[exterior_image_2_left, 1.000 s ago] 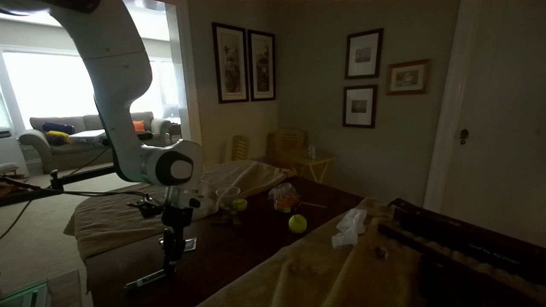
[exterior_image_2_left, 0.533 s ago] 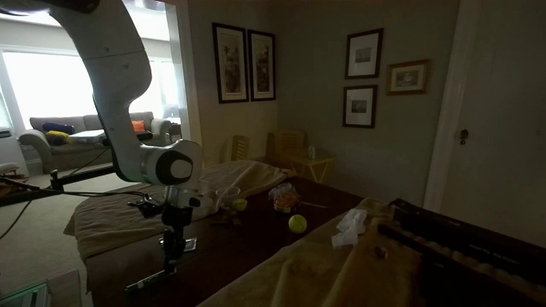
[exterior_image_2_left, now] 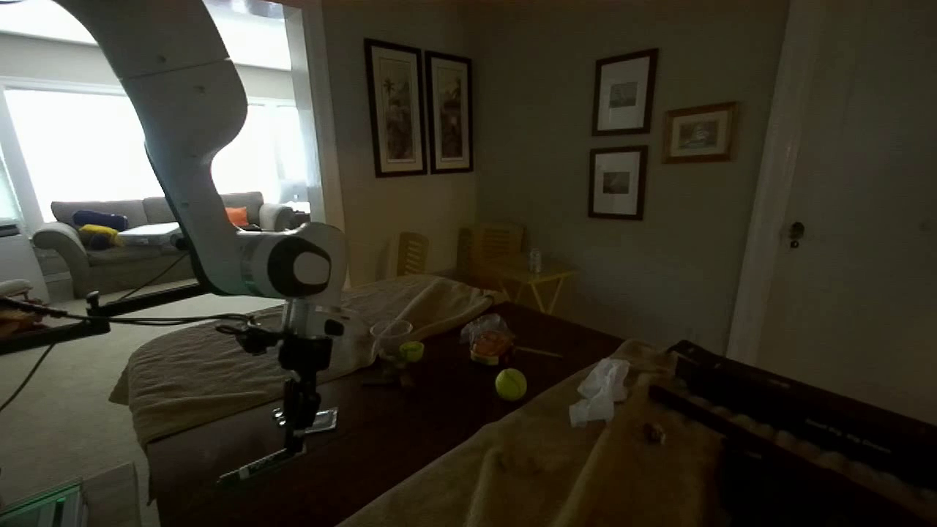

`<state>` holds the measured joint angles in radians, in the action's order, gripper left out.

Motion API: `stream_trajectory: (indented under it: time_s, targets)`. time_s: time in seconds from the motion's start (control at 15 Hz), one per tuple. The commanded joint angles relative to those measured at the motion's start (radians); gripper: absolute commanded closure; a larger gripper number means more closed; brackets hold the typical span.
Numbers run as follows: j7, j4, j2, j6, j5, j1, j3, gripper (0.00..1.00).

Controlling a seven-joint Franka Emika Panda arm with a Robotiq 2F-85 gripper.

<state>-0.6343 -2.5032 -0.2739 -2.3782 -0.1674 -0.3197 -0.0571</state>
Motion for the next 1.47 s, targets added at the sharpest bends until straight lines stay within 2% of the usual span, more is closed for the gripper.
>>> stream_trajectory:
  time_s: [0.0,0.2,0.47,0.67,1.0,1.4]
  targets:
    - [-0.111,-0.038,0.172,0.151,-0.090,-0.010,0.004,0.95]
    - [-0.211,0.020,0.193,0.288,-0.180,0.010,-0.027,0.95]
    - [-0.343,0.144,0.132,0.490,-0.291,0.005,-0.077,0.95]
    - [-0.381,0.212,0.080,0.555,-0.324,0.003,-0.105,0.95]
    - [-0.297,0.219,0.049,0.397,-0.313,0.034,-0.096,0.95]
    - [-0.165,0.253,0.046,0.255,-0.302,0.101,-0.037,0.95]
